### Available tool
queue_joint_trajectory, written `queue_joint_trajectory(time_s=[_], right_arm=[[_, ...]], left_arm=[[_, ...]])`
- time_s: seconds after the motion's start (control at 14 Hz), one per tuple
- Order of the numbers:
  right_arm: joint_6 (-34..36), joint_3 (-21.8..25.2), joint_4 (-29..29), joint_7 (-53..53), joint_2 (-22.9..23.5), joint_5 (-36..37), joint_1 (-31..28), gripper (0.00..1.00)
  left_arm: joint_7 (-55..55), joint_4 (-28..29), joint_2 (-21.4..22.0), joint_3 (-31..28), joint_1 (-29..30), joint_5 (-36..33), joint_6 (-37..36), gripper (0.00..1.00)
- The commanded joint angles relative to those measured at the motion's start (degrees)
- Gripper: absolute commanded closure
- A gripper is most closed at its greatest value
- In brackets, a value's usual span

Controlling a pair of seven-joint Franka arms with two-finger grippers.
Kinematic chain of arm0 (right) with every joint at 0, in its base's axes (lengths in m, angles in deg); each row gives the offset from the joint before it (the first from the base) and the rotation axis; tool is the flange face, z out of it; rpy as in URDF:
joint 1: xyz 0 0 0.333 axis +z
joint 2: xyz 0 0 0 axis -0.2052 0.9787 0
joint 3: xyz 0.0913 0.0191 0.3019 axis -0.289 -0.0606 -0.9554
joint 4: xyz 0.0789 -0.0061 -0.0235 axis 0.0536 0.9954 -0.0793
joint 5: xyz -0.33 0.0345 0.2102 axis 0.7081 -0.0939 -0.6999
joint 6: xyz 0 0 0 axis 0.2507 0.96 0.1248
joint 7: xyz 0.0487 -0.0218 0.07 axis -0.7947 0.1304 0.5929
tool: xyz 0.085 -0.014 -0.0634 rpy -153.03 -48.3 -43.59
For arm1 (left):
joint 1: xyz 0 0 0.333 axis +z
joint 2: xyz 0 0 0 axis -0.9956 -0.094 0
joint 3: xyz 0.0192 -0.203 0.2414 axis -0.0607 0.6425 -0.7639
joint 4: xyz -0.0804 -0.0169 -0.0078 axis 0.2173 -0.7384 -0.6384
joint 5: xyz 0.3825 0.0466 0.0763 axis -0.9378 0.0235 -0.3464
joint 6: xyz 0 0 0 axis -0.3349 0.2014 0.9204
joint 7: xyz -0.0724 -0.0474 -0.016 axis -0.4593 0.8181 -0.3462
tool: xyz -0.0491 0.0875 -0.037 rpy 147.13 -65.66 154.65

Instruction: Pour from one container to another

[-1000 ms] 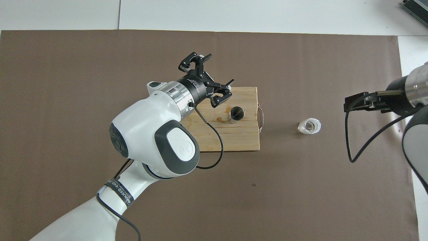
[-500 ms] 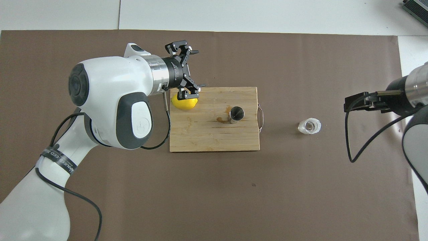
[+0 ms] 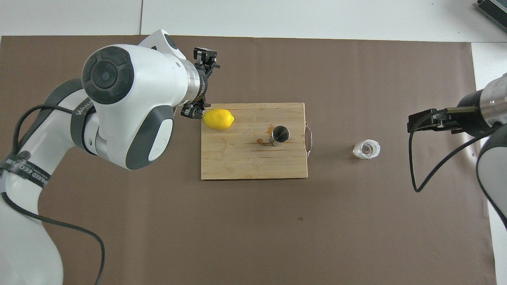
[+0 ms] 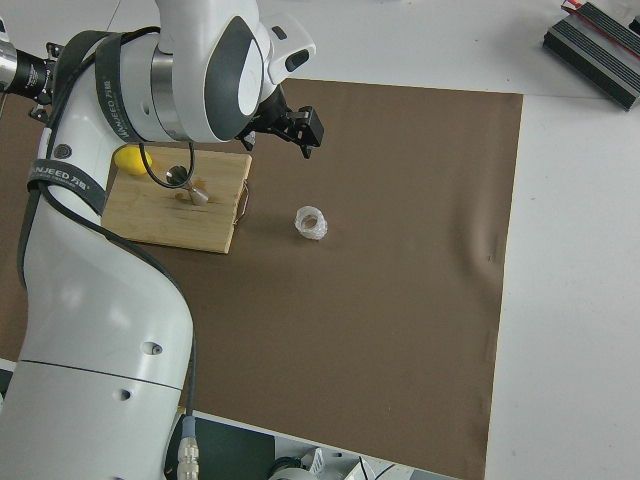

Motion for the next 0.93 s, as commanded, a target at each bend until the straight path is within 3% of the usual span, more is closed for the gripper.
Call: queue_joint_trajectory(time_s=[0.0, 0.14, 0.86], right_arm=[[-1.27, -0.41, 1.81, -0.18, -1.36, -1.36, -0.78, 0.0], [-1.27, -0.41, 1.81, -0.18, -1.45, -1.36, -0.78, 0.0], [-1.27, -0.41, 1.81, -0.18, -1.36, -1.36, -0.78, 0.0]], left_arm=[[10.65, -1.67, 0.84, -0.05, 0.96, -3.02, -7.51, 0.0], [20.23, -1.15, 2.94, -0.05, 1.57, -5.75, -10.5, 0.0], [72.44, -0.54, 8.22, 0.04, 9.47, -5.93, -25.89, 0.0]])
